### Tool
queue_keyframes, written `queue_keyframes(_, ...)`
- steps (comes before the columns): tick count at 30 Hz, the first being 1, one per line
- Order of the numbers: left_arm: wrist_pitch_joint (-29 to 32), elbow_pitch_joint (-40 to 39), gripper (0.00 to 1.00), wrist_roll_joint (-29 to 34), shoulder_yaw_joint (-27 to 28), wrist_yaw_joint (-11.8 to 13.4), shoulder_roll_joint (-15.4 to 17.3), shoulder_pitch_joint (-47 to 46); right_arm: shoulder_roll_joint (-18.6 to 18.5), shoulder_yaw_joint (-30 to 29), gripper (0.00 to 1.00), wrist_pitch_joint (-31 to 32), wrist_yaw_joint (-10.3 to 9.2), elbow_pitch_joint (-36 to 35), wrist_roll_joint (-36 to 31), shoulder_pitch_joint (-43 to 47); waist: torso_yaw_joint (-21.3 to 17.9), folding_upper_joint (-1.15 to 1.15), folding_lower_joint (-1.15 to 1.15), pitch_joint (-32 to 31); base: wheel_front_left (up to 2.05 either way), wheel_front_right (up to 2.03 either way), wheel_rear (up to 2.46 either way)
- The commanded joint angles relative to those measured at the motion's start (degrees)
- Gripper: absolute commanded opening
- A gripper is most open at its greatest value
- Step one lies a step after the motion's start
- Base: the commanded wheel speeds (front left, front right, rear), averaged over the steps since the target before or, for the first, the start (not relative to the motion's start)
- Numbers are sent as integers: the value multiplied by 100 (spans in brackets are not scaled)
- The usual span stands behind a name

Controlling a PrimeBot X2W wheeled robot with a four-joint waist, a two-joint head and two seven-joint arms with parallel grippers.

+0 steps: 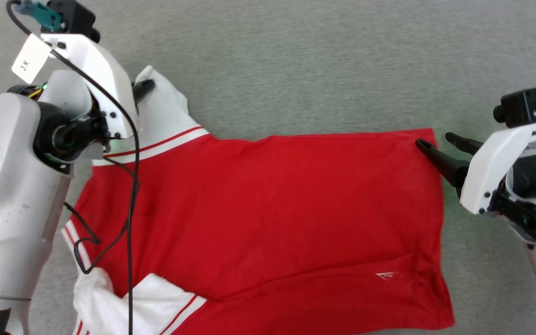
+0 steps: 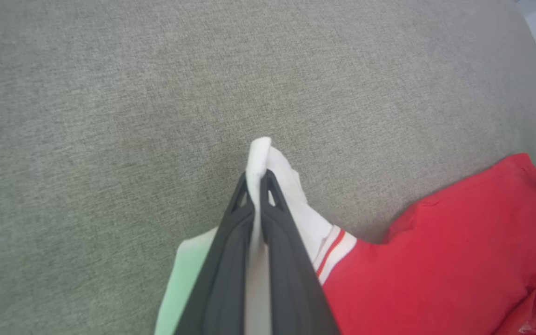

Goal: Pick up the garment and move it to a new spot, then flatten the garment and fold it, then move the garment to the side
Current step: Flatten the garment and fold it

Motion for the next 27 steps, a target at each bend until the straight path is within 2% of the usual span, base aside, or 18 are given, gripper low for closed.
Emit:
queue_keyframes(1, -49, -65, 0, -21, -7, -34, -43, -62, -34, 42, 100, 102, -2, 115, 61, -142, 164, 0, -1, 46, 0, 0, 0)
queue_keyframes(6, -91, -326, 0, -50, -47, -81, -109, -46, -29, 494, 100, 568, -2, 755, 161, -549, 323, 0, -1, 157, 0, 0, 0)
queue_keyframes(10, -159, -420, 0, -2, -71, -82, -89, 47, 71, 1011, 100, 1216, 0, 1344, 358, -494, 386, 0, -1, 176, 0, 0, 0)
queue_keyframes(11, -214, -434, 0, 13, -68, -82, -96, 63, 74, 1086, 71, 1368, 6, 1485, 421, -447, 403, 0, -1, 165, 0, 0, 0)
queue_keyframes(12, -265, -447, 0, 11, -69, -84, -117, 95, 75, 1143, 29, 1452, 5, 1571, 475, -411, 422, 0, -1, 142, 0, 0, 0)
queue_keyframes(13, -304, -467, 0, 27, -87, -104, -127, 121, 73, 1171, 0, 1481, 5, 1620, 524, -404, 436, 0, -1, 119, 0, 0, 0)
queue_keyframes(15, -377, -486, 0, 39, -95, -127, -105, 193, 33, 1196, 0, 1413, 6, 1627, 576, -445, 445, 0, -1, 55, 0, 0, 0)
queue_keyframes(20, -660, -532, 0, 83, -28, -100, -3, 463, -219, 987, 0, 774, -3, 1410, 612, -695, 460, 0, -1, -238, 0, 0, 0)
queue_keyframes(24, -896, -581, 0, -2, 60, -65, 66, 886, -341, 803, 0, 331, -3, 1201, 569, -547, 519, 0, -1, -623, 0, 0, 0)
queue_keyframes(27, -1198, -760, 0, -25, 193, 32, 232, 1519, -381, 647, 0, -34, -3, 946, 403, -92, 577, 0, -1, -1021, 0, 0, 0)
